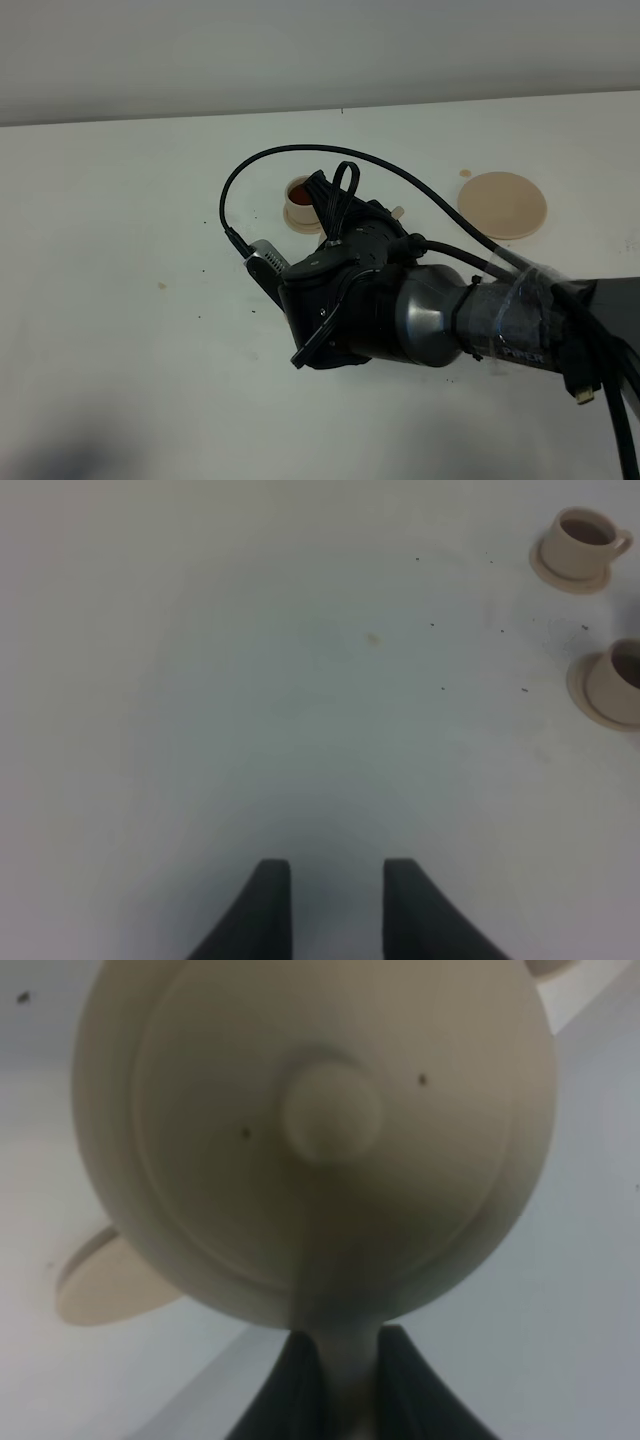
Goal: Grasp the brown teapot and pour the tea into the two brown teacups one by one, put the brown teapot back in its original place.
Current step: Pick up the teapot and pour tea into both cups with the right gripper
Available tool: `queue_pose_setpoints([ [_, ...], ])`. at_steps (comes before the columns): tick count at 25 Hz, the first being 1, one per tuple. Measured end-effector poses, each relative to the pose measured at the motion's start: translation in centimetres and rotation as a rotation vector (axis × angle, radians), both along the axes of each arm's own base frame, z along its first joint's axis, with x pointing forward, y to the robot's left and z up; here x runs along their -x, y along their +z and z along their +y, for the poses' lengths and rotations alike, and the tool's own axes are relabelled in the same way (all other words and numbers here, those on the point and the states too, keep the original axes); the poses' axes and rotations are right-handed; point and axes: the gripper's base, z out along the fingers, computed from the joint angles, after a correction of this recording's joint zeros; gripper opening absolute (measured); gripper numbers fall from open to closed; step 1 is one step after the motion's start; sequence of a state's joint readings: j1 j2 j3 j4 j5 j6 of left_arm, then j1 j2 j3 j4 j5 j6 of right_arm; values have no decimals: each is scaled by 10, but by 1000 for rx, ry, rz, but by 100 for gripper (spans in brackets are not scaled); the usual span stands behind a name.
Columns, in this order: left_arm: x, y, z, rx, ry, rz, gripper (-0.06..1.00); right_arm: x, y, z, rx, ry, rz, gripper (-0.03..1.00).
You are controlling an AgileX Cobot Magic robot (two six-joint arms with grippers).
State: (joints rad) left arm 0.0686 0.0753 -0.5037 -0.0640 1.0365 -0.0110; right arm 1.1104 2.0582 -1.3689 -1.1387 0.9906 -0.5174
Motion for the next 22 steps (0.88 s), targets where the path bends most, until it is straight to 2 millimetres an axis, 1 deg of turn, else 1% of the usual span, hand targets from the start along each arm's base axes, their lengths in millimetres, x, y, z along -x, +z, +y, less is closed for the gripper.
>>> queue_pose_setpoints([
  [22, 0, 0, 0, 0, 0, 0, 25, -1, 1, 3, 6, 39, -16, 10],
])
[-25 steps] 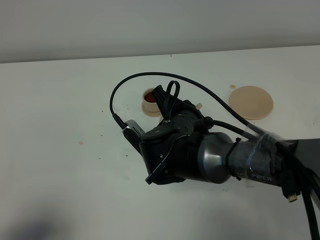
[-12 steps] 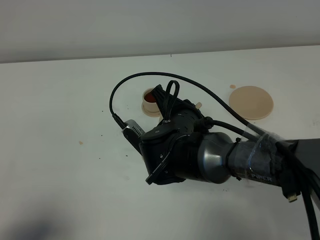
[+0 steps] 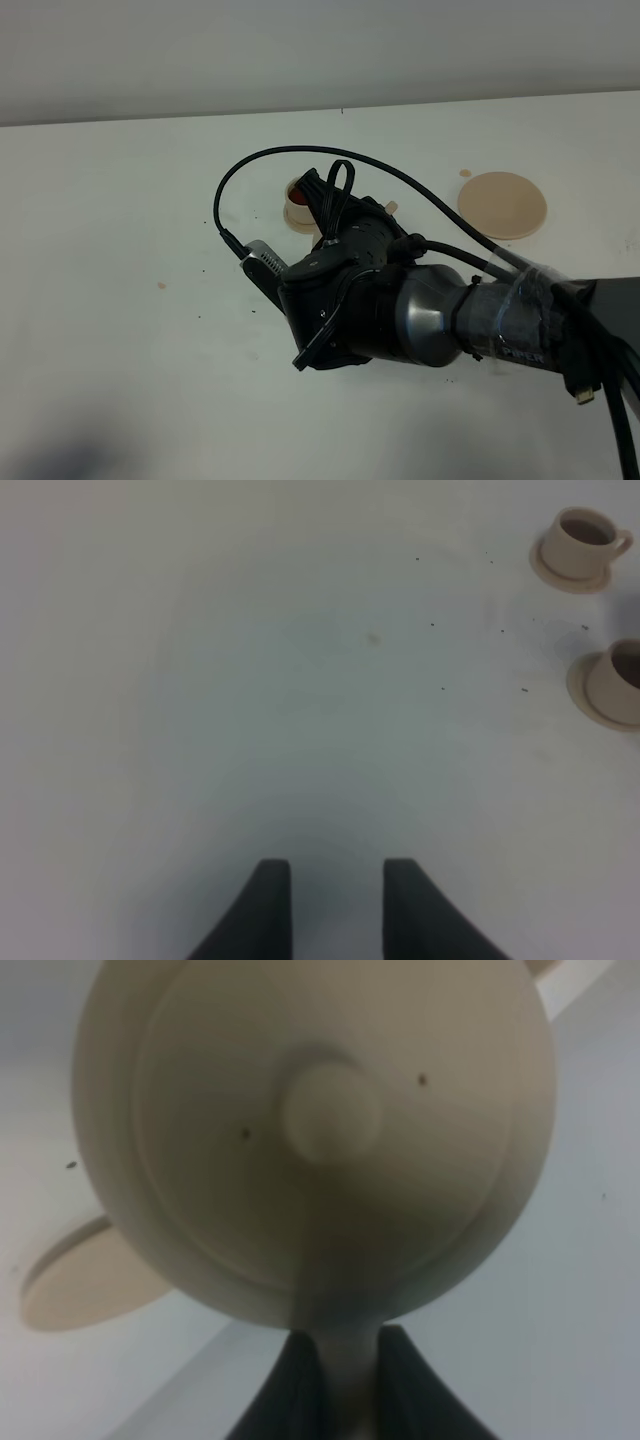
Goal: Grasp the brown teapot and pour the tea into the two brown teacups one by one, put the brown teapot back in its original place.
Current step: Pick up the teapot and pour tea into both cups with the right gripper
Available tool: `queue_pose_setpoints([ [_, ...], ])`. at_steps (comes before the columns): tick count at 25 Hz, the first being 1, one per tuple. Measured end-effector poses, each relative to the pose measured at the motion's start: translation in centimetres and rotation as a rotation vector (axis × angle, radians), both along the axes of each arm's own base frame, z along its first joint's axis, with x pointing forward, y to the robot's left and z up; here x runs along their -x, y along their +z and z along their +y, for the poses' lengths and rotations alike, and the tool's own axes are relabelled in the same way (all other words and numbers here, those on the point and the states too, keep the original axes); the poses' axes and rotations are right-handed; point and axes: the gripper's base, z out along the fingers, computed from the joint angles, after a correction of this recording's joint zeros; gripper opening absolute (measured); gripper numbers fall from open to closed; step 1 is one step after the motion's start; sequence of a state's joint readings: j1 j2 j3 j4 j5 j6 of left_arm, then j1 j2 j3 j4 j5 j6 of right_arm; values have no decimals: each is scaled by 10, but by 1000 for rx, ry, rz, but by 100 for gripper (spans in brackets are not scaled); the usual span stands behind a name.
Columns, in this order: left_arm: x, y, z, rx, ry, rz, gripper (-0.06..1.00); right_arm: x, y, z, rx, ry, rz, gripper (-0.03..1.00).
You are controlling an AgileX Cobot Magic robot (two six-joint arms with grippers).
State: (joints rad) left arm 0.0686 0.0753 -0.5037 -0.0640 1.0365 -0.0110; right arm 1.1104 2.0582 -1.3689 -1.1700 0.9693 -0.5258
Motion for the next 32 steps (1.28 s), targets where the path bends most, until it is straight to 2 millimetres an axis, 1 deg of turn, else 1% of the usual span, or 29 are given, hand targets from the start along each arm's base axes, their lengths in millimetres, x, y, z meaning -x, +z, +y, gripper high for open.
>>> queue_pose_setpoints([
  [8, 0, 0, 0, 0, 0, 0, 25, 0, 1, 0, 10, 13, -6, 10],
  [14, 0, 0, 0, 0, 0, 0, 25, 0, 0, 0, -32, -21, -1, 10],
  [20, 0, 0, 0, 0, 0, 0, 25, 0, 0, -1, -96, -88, -9, 10],
  [26, 0, 0, 0, 0, 0, 0, 25, 2, -1, -6, -99, -165, 5, 10],
  [32, 0, 0, 0, 0, 0, 0, 25, 2, 10, -2, -170, -264, 47, 10],
])
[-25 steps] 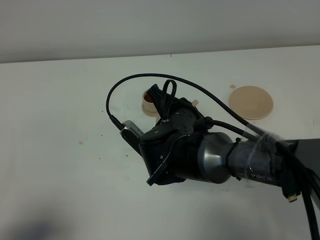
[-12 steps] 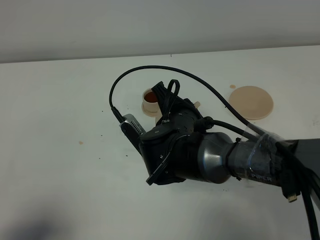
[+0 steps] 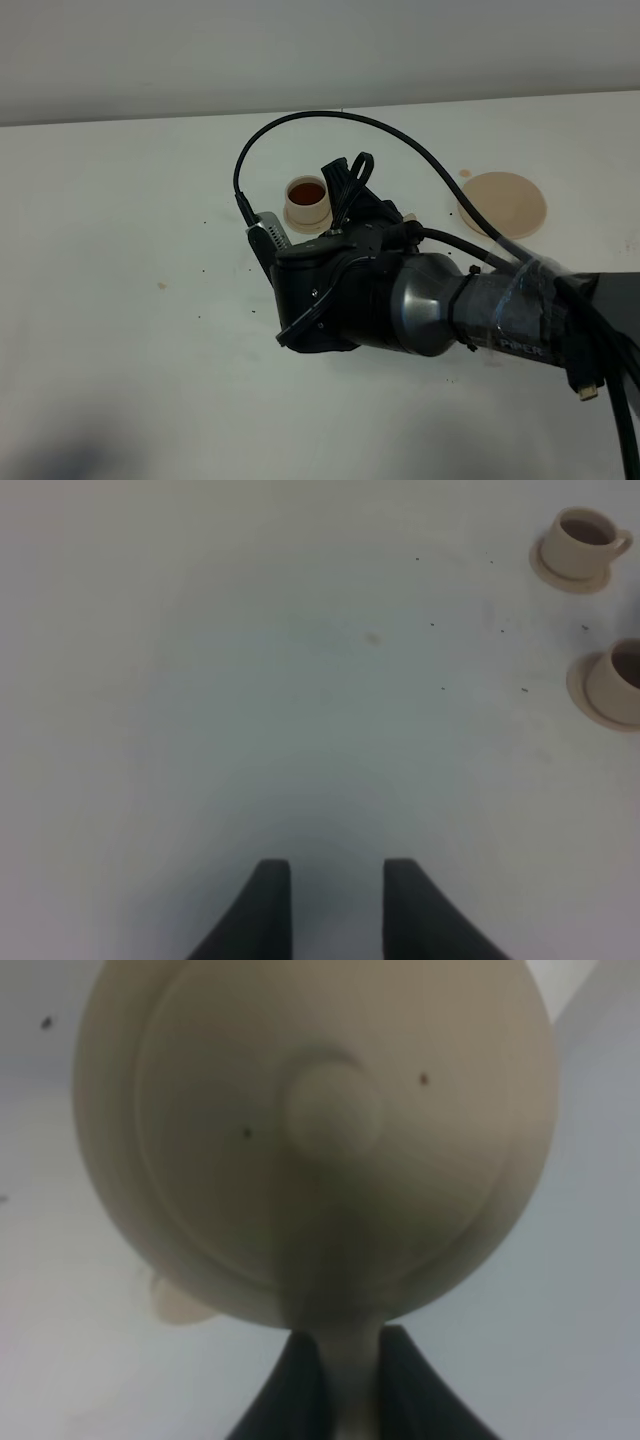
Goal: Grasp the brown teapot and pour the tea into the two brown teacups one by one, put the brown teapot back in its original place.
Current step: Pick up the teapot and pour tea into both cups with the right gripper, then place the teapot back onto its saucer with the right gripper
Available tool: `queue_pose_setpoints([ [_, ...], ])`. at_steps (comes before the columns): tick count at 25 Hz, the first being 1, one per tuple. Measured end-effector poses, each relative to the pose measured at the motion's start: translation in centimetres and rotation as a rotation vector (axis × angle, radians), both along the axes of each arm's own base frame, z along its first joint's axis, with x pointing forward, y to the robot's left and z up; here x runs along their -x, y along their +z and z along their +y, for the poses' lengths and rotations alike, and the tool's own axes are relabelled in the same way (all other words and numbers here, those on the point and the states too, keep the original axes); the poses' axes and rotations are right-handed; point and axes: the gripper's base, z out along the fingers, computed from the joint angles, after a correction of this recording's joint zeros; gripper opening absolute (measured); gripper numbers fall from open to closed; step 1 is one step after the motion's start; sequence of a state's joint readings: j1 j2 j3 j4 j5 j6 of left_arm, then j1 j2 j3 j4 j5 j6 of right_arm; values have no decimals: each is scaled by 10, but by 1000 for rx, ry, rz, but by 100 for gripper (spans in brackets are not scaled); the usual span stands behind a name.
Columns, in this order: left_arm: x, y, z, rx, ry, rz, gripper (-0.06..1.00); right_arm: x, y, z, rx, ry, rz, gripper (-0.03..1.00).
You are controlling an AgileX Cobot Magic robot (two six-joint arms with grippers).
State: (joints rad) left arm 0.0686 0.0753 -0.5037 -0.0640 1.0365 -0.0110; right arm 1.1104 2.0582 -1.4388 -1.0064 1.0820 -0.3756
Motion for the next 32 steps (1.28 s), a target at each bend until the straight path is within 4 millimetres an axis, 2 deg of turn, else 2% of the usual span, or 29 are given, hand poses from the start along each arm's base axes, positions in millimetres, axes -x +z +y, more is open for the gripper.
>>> queue_pose_setpoints([
  [6, 0, 0, 0, 0, 0, 0, 25, 0, 23, 7, -155, -198, 23, 10],
  [11, 0, 0, 0, 0, 0, 0, 25, 1, 41, 12, -304, -301, 111, 10],
  [19, 0, 0, 0, 0, 0, 0, 25, -4, 68, -14, -518, -517, 335, 10],
  [26, 0, 0, 0, 0, 0, 0, 25, -5, 65, -16, -605, -597, 468, 10],
  [32, 0, 0, 0, 0, 0, 0, 25, -1, 46, -21, -594, -632, 475, 10],
])
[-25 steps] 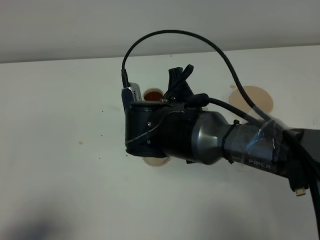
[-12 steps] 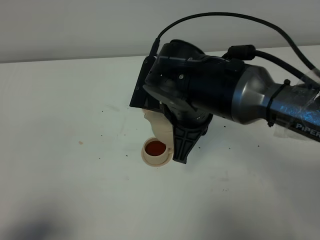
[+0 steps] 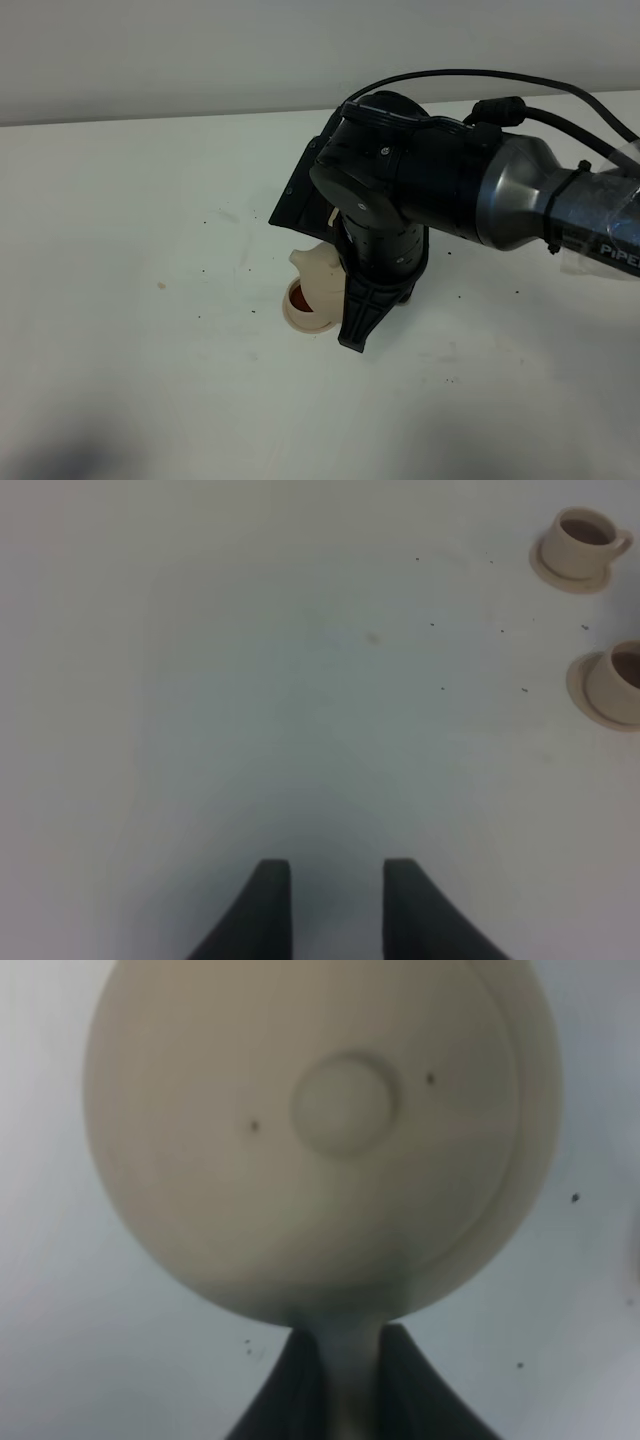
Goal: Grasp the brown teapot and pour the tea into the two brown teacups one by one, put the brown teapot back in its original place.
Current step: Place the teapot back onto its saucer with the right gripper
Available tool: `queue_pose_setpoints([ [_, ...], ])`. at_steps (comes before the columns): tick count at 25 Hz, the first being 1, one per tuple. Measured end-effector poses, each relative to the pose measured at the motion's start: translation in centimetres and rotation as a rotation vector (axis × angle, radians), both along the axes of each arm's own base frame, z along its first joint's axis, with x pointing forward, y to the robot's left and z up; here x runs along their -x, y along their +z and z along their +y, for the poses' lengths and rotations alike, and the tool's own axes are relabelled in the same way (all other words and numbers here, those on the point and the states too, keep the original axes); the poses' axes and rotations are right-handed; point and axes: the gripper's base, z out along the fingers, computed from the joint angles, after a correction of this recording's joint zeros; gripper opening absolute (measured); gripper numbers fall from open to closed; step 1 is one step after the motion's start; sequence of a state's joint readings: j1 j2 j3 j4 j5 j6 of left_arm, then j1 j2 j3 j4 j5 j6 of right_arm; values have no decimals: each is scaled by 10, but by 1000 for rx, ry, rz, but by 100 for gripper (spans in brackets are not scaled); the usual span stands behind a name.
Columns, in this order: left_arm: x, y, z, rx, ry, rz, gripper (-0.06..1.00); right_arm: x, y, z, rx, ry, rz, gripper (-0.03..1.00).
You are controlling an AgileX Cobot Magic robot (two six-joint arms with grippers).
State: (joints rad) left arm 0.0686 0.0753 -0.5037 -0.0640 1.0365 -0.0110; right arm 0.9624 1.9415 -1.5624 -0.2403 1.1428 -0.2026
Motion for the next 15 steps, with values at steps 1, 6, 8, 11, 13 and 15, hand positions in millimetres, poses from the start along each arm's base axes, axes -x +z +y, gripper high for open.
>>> queue_pose_setpoints([
  [1, 0, 0, 0, 0, 0, 0, 25, 0, -2, -1, 1, -6, 1, 10],
  [6, 0, 0, 0, 0, 0, 0, 25, 2, -12, -4, -4, -39, 8, 10],
  [8, 0, 0, 0, 0, 0, 0, 25, 4, -19, -7, 5, -55, 18, 10],
  [11, 0, 0, 0, 0, 0, 0, 25, 8, -24, -12, -14, -65, 13, 10],
  [13, 0, 0, 0, 0, 0, 0, 25, 12, -22, -17, -44, -68, 1, 10],
  [15, 0, 0, 0, 0, 0, 0, 25, 15, -21, -21, -65, -67, -7, 10],
])
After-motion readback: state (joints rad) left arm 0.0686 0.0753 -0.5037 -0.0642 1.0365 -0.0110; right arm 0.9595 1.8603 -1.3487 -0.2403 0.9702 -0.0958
